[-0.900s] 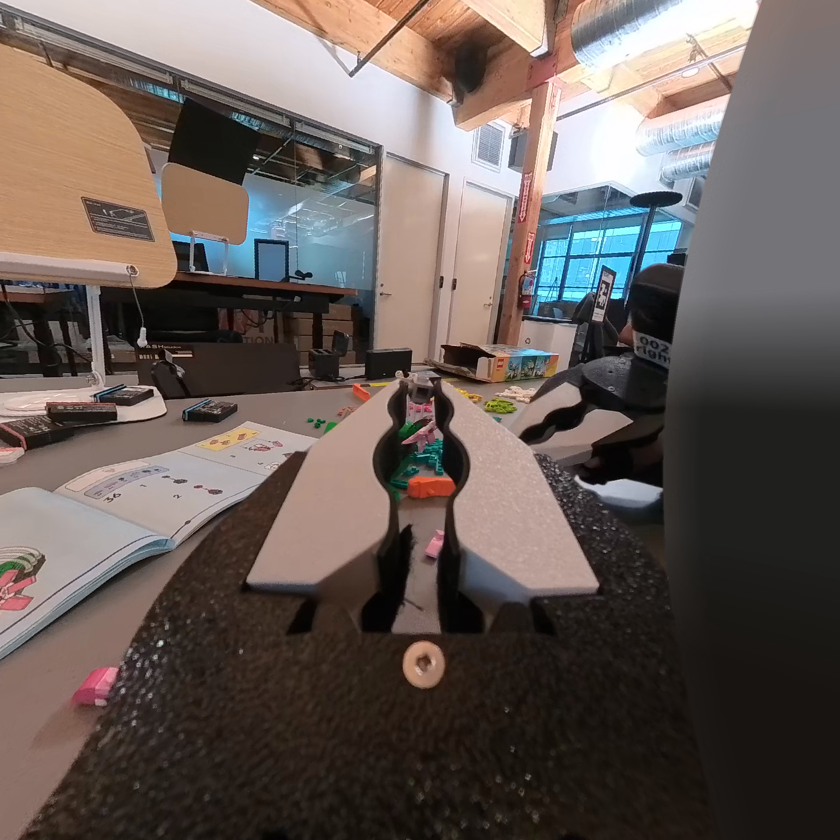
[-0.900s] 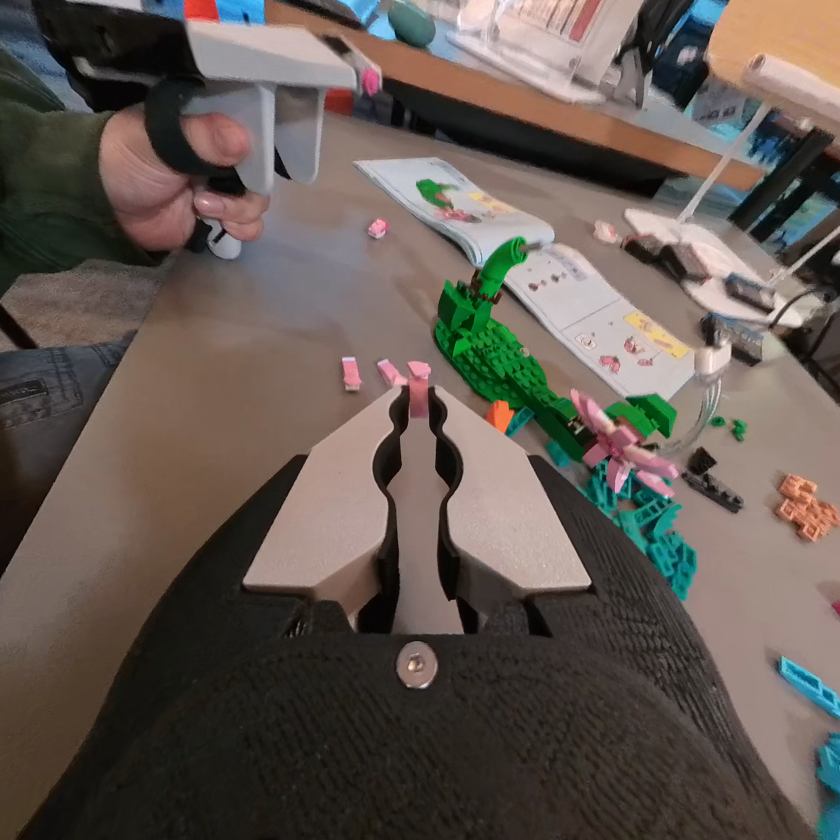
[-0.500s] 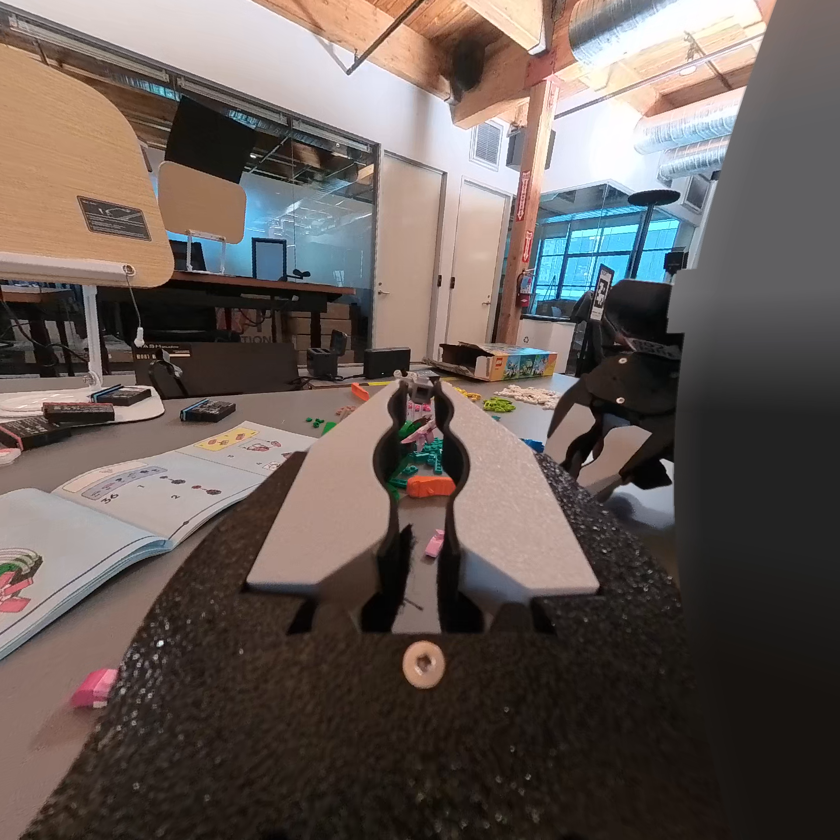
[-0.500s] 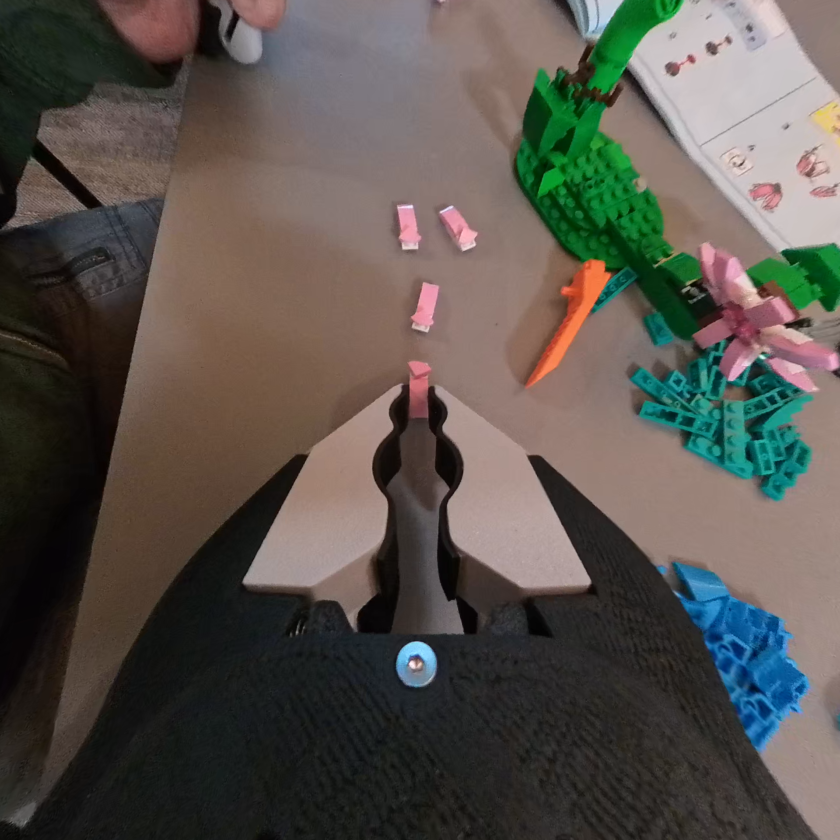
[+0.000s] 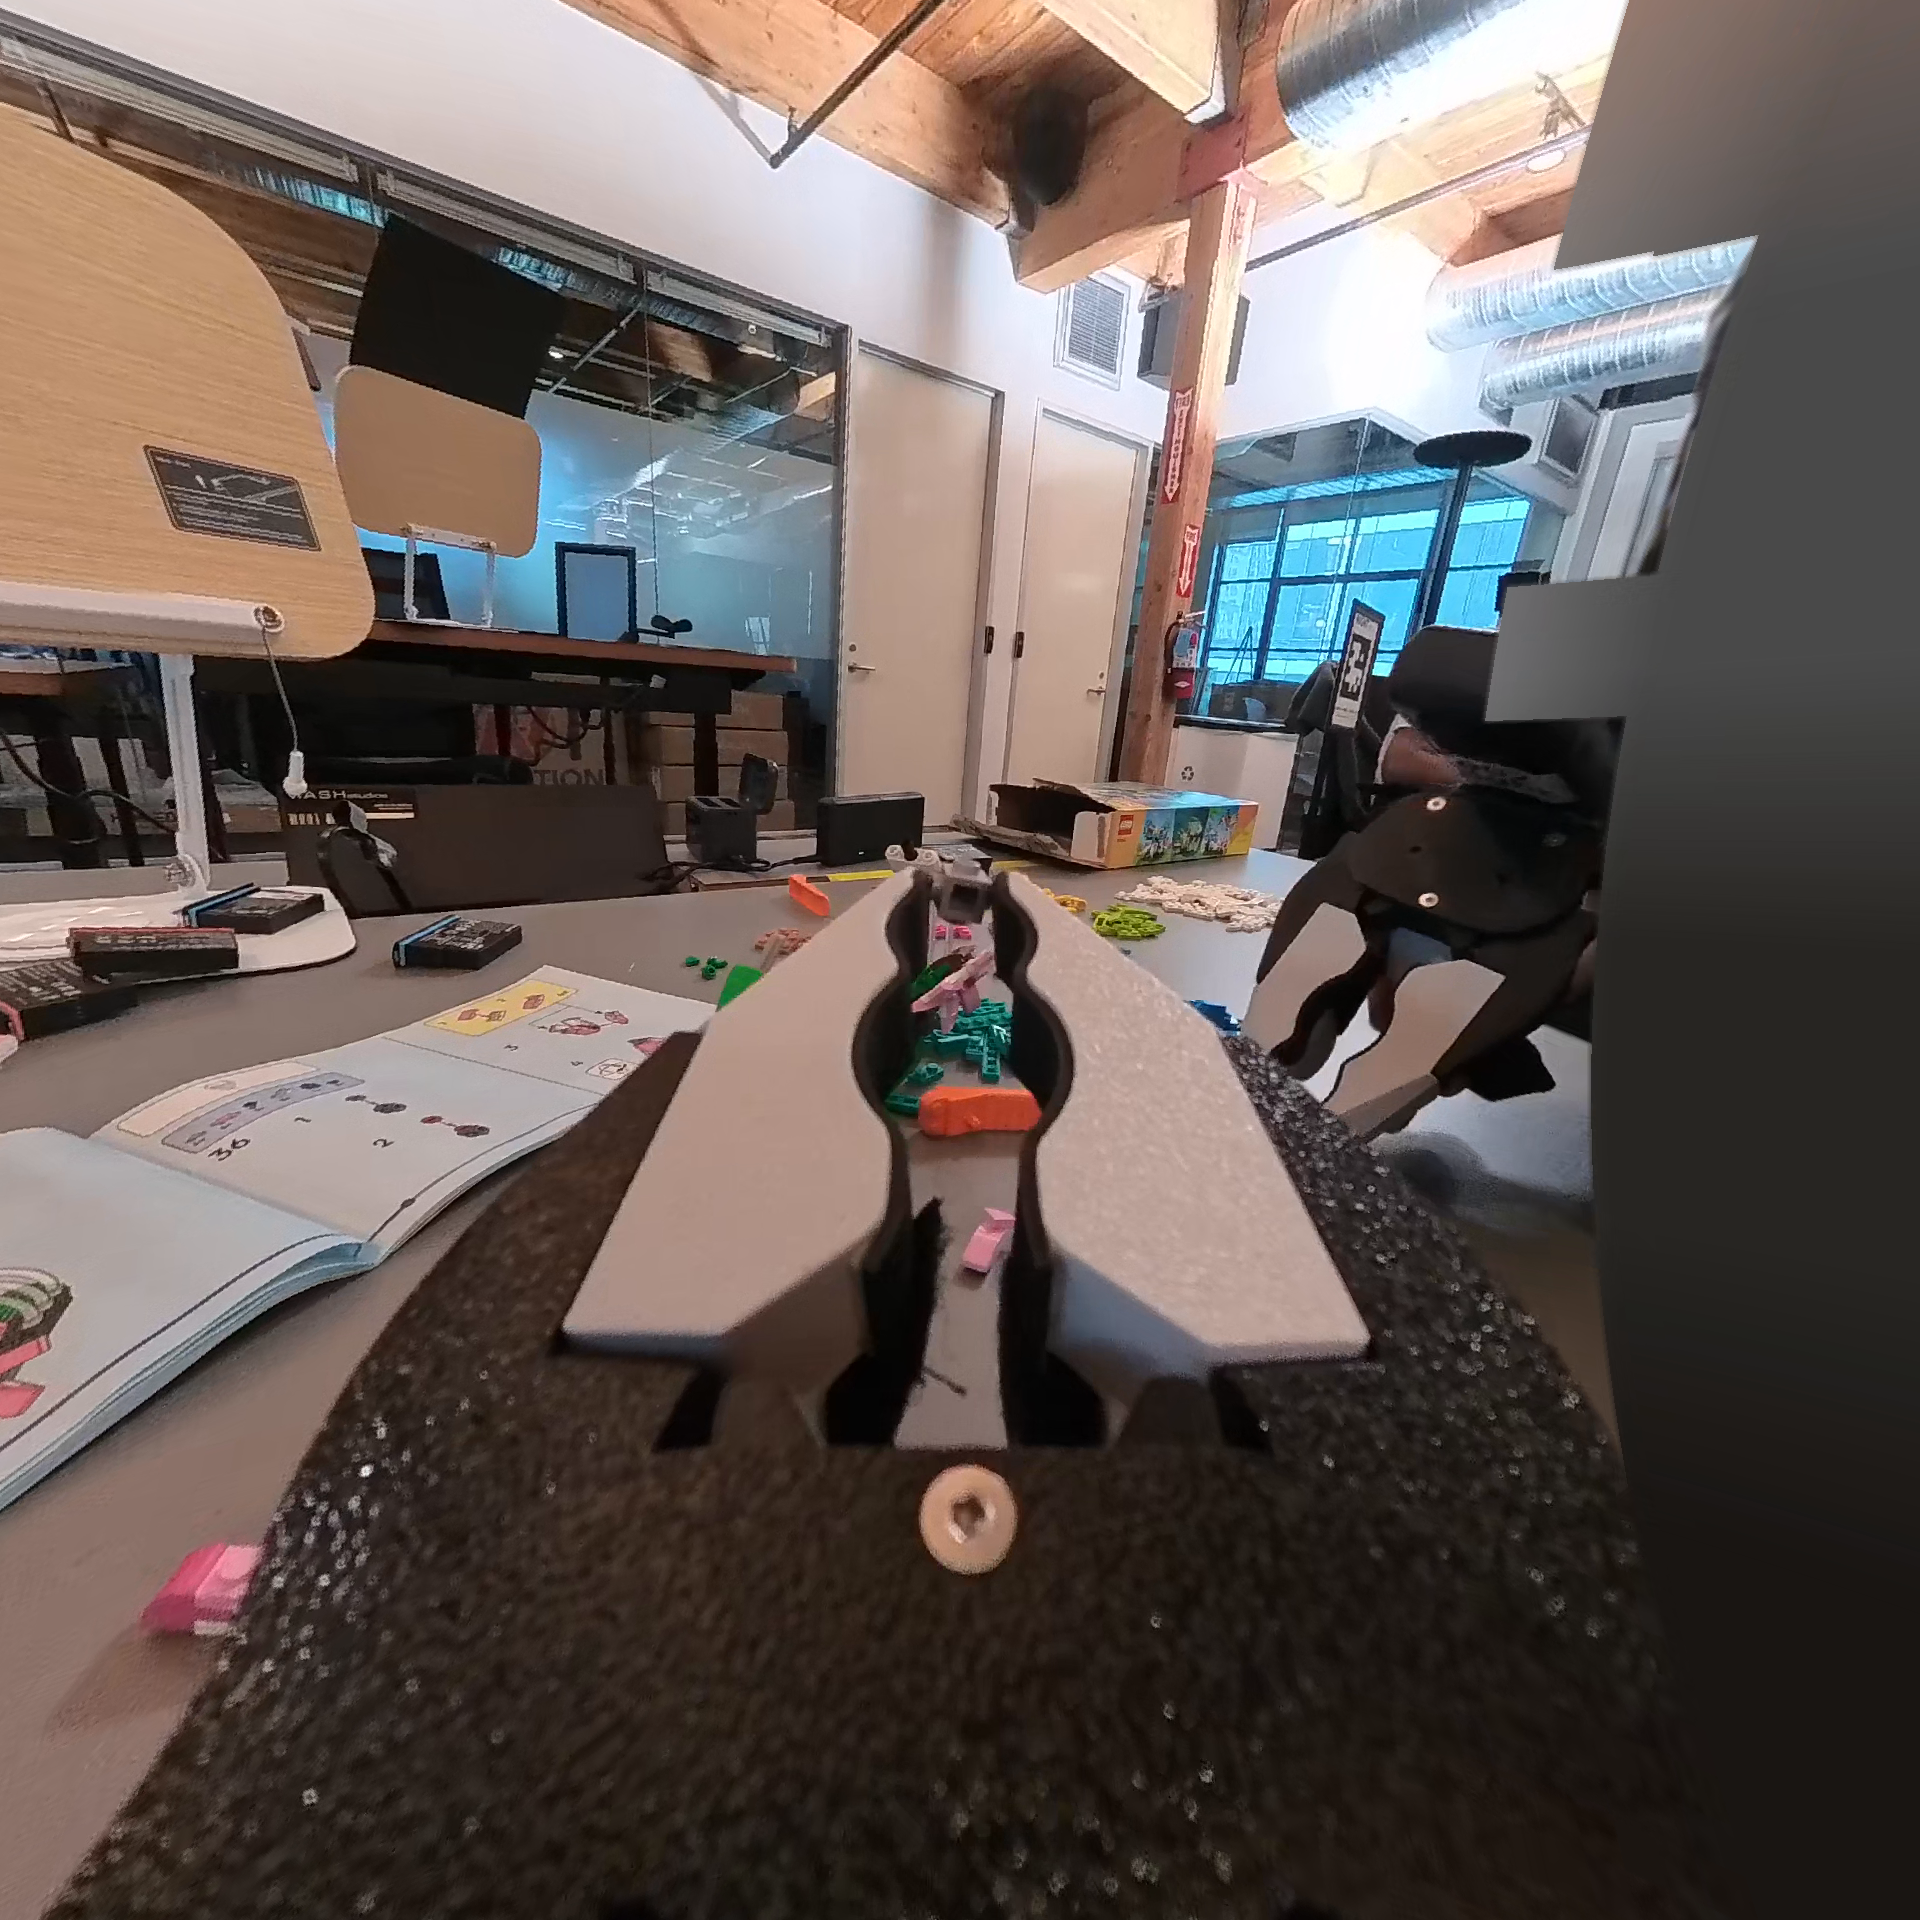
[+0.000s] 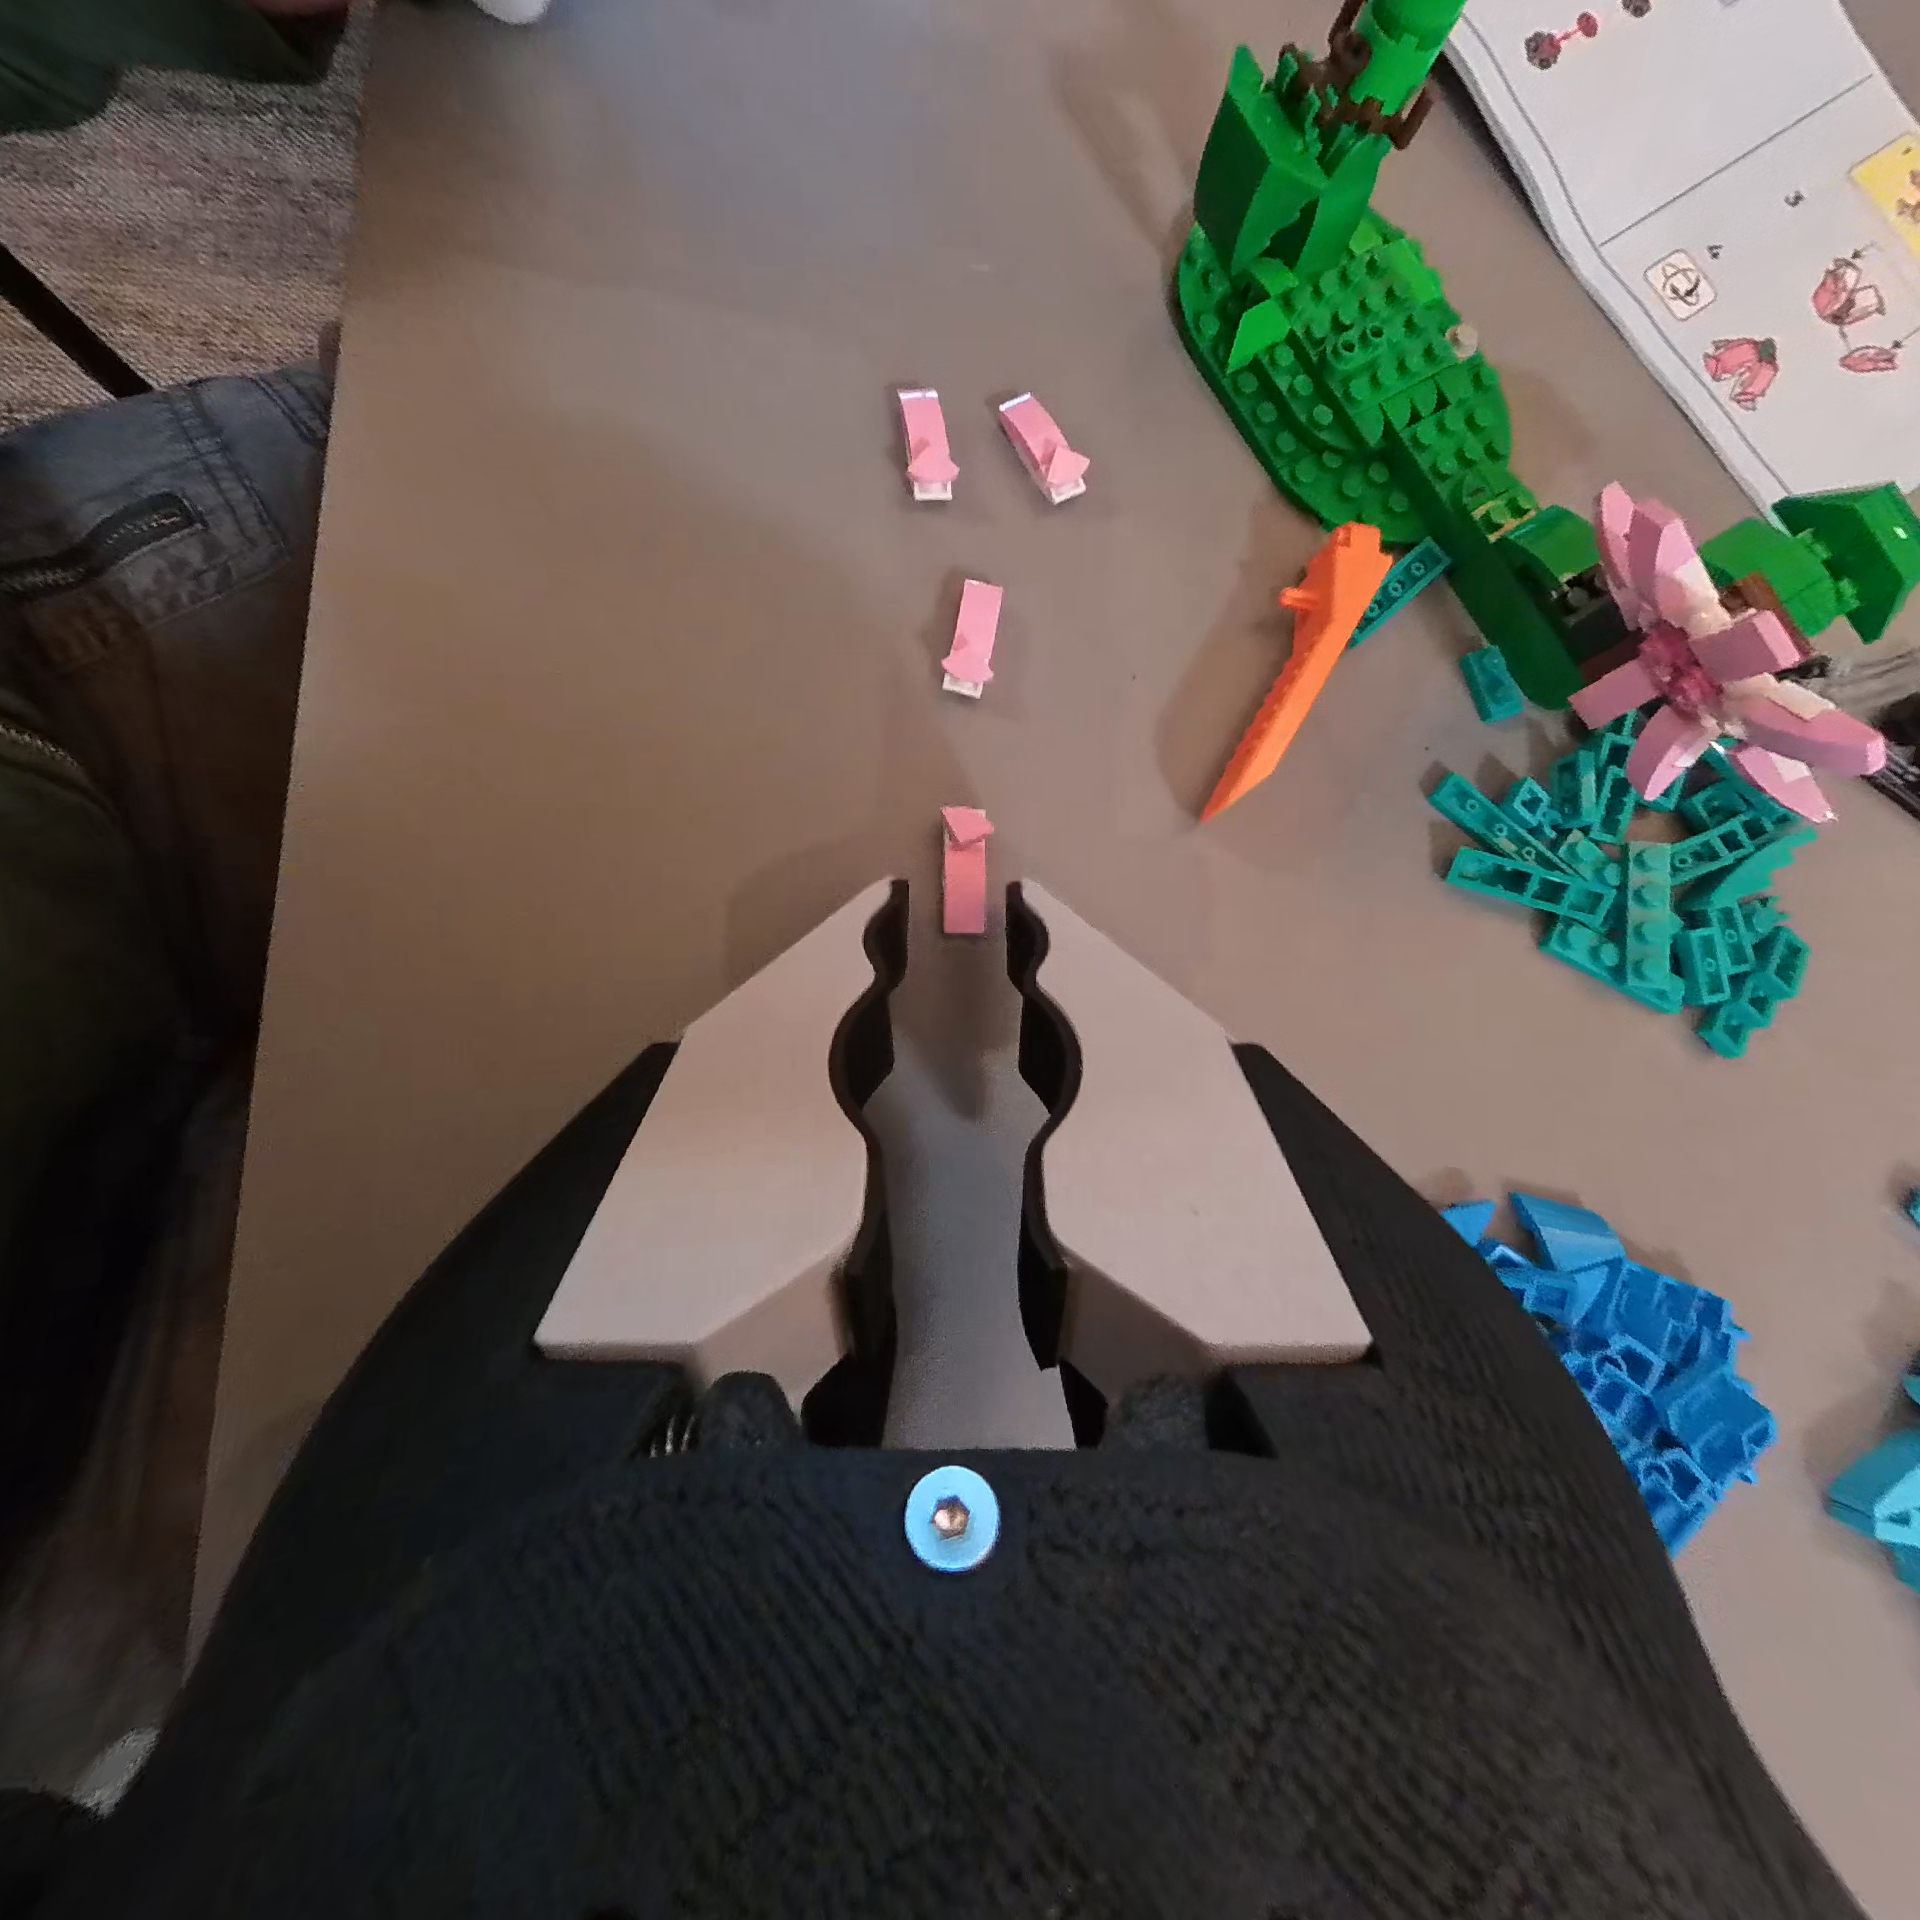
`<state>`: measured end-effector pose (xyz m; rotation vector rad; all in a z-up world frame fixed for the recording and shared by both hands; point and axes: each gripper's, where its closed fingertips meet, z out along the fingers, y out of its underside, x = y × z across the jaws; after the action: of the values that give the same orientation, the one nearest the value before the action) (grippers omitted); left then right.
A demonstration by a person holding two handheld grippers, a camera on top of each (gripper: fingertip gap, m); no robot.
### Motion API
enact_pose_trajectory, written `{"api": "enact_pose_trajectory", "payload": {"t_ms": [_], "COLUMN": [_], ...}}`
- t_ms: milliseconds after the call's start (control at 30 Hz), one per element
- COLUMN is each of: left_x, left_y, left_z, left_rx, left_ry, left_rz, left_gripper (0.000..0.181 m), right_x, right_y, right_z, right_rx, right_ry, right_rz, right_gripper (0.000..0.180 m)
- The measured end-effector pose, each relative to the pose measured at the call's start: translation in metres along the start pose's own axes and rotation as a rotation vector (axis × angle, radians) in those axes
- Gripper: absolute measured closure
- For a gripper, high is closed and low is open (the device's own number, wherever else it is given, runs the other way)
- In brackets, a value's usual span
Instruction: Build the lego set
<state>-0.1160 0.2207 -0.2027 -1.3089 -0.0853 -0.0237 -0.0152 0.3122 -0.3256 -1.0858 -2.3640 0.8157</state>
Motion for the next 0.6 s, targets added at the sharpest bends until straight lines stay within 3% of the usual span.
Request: {"api": "enact_pose_trajectory", "payload": {"t_ms": [433,600], "left_x": [0.001,0.001], "left_y": [0.001,0.001], "left_z": [0.000,0.001], "left_rx": [-0.005,-0.008], "left_ry": [0.008,0.011], "left_rz": [0.002,0.003], "left_gripper": [0.172,0.172], "right_x": [-0.021,-0.013], "right_y": [-0.002,-0.005], "right_z": [0.004,-0.002], "right_rx": [0.001,0.015], "right_ry": [-0.100,-0.063], "right_rz": [0.008,0.013], "right_gripper": [0.162,0.164]}}
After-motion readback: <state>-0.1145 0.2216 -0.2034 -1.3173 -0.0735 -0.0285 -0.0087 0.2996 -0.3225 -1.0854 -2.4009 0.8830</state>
